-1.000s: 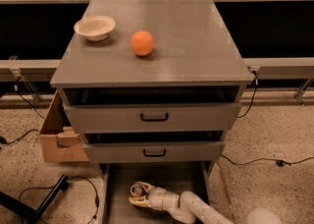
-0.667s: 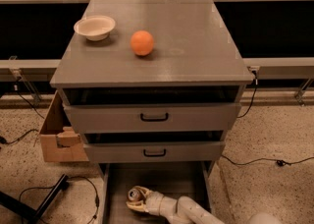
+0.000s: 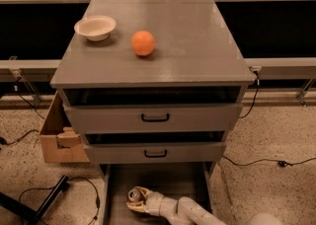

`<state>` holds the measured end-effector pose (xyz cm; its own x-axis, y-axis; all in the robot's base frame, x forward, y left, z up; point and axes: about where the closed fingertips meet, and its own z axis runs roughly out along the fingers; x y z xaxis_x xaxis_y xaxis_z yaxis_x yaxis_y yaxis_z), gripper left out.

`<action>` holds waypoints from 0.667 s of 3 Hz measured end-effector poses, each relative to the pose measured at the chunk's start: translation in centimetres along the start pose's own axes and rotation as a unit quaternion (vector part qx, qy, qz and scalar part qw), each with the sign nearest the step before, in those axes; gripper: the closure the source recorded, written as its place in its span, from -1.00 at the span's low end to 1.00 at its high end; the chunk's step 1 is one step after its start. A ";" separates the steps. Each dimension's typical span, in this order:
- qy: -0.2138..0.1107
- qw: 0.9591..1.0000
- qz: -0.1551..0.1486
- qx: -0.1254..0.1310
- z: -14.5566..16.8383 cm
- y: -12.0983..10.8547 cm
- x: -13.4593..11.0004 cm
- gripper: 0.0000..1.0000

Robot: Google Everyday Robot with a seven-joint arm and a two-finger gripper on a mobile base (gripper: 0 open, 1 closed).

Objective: Place orange can into bottom drawer

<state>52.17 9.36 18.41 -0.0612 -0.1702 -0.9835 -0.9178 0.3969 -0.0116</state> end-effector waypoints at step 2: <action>-0.001 1.000 0.001 -0.002 0.3 0.3 -0.1 -0.72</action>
Offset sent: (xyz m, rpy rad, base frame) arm -0.0005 0.0016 0.0002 0.0016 0.0005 0.0020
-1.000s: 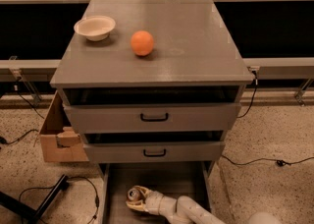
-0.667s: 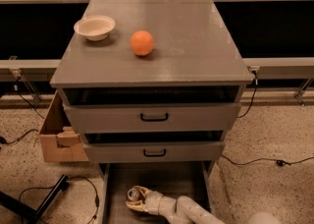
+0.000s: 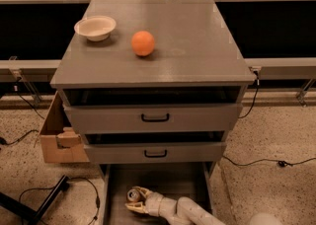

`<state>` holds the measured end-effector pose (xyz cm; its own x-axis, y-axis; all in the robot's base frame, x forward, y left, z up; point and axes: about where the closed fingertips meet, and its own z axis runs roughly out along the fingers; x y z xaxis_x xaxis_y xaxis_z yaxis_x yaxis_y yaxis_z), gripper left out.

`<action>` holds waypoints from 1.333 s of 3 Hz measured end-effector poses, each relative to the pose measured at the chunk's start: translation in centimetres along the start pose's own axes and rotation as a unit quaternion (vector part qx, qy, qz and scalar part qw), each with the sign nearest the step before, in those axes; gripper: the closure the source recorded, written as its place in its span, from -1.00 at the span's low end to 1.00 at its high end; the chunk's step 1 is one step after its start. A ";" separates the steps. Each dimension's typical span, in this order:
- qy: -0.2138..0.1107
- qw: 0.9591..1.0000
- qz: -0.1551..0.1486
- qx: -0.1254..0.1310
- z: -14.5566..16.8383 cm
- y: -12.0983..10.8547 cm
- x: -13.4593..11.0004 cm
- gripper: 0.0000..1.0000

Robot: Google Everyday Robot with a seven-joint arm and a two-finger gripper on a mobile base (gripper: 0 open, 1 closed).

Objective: Place orange can into bottom drawer

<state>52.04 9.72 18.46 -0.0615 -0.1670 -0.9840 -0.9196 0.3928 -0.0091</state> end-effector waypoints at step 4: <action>0.052 0.998 0.001 -0.038 -4.1 1.9 -2.3 -1.00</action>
Offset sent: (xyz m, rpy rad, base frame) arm -0.0005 0.0016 0.0002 0.0015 0.0005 0.0020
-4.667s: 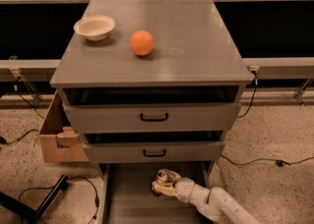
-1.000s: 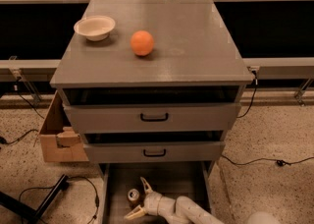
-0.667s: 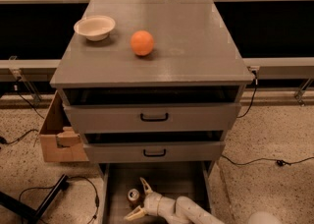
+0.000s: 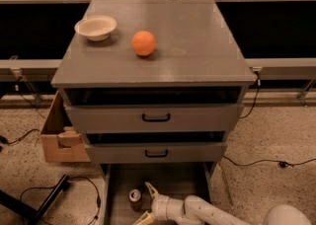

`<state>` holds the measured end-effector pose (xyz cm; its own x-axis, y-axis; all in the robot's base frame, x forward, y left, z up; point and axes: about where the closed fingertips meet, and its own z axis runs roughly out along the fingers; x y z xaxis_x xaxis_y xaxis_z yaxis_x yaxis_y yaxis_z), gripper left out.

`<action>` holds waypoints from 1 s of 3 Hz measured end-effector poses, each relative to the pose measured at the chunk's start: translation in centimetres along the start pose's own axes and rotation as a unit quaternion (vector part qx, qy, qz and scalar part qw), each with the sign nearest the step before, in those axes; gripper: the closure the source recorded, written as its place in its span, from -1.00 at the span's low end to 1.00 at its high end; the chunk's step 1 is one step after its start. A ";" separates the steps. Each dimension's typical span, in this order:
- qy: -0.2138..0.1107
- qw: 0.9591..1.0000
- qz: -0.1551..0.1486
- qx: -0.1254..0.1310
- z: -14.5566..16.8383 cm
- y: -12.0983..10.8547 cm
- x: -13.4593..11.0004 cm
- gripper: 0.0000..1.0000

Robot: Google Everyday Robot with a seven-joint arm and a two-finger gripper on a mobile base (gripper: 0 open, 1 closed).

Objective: Place orange can into bottom drawer

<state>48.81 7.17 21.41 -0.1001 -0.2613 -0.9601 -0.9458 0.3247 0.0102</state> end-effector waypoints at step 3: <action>0.139 0.990 -0.018 -0.019 -9.2 4.3 -3.9 -1.00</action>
Offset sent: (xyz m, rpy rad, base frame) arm -0.0898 -0.0936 0.0927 -0.3985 0.0914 0.0153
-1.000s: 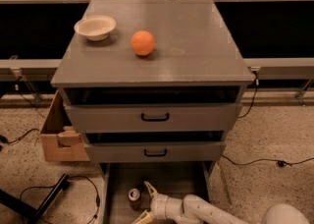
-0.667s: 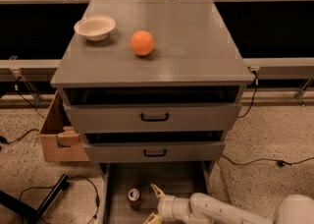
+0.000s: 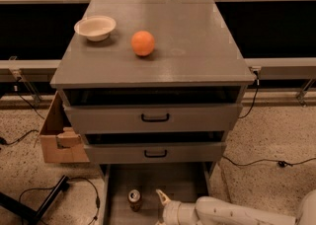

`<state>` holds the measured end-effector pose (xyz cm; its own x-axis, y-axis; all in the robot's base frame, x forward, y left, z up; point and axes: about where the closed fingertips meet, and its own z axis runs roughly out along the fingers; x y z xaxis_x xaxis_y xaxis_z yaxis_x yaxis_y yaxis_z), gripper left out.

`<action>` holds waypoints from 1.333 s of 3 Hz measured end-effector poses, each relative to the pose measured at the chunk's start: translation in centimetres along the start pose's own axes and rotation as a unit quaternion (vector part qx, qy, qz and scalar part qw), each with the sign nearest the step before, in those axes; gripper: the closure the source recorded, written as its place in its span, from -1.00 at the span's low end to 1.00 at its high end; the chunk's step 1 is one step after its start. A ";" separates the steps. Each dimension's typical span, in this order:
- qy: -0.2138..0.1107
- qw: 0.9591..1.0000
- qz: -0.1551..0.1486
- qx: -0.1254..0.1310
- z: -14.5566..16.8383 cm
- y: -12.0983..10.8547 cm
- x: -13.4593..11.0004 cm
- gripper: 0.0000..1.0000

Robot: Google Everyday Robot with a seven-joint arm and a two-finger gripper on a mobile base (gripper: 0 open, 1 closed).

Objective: Place orange can into bottom drawer

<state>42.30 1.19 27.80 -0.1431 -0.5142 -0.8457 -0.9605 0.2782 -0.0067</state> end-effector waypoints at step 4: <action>0.209 0.975 0.054 -0.047 -10.8 6.7 -1.0 -1.00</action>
Offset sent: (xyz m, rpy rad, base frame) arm -0.0333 -0.0658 0.1005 -0.3881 0.0344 -0.0036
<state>33.46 -5.16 34.39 -0.3101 -0.7779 -0.5465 -0.9494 0.2829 0.1360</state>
